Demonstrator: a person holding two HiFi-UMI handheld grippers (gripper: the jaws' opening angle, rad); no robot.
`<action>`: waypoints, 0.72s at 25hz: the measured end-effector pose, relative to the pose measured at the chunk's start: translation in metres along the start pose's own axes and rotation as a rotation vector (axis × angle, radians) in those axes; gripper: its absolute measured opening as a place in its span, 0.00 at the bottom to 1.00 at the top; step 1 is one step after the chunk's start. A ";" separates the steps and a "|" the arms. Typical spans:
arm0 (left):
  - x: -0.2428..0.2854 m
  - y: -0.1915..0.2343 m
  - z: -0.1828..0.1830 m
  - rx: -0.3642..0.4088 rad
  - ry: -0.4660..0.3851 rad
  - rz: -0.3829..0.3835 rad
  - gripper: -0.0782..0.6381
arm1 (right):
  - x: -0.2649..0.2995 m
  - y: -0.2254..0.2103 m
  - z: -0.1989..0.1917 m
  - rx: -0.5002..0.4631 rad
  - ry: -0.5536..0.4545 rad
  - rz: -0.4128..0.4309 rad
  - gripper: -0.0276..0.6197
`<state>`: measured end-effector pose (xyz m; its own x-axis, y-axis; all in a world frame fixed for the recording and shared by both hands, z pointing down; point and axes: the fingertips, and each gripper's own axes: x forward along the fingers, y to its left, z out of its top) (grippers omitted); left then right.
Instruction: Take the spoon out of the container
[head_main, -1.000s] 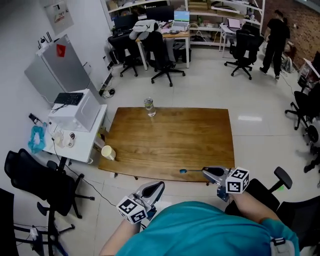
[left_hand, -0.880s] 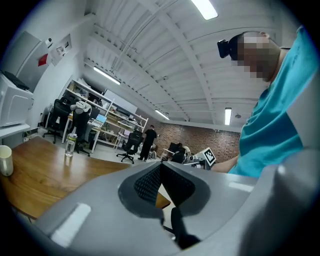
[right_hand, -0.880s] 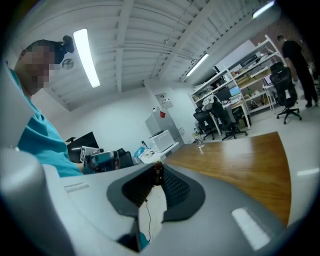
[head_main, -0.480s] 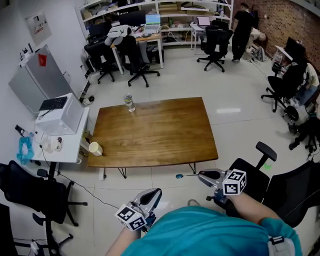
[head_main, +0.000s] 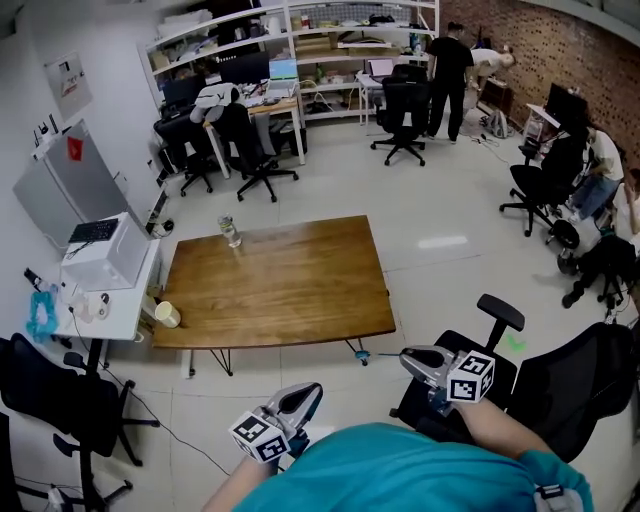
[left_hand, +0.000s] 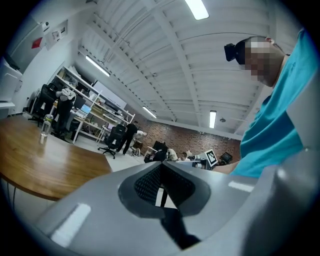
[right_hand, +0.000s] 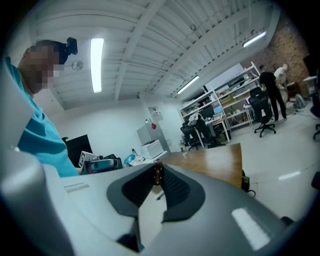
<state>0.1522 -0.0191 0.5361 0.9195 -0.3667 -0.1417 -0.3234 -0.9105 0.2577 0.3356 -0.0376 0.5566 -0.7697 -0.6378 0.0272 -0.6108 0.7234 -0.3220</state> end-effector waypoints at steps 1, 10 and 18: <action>0.014 -0.012 -0.003 0.008 0.004 -0.007 0.11 | -0.019 -0.005 0.004 -0.005 -0.017 -0.009 0.11; 0.112 -0.084 -0.036 0.000 0.038 -0.018 0.11 | -0.135 -0.039 0.018 -0.058 -0.087 -0.042 0.11; 0.086 -0.068 -0.026 0.012 0.029 -0.042 0.11 | -0.117 -0.023 0.009 -0.092 -0.087 -0.085 0.11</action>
<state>0.2594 0.0168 0.5313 0.9383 -0.3227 -0.1243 -0.2870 -0.9273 0.2404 0.4418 0.0181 0.5524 -0.6982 -0.7152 -0.0330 -0.6903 0.6846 -0.2340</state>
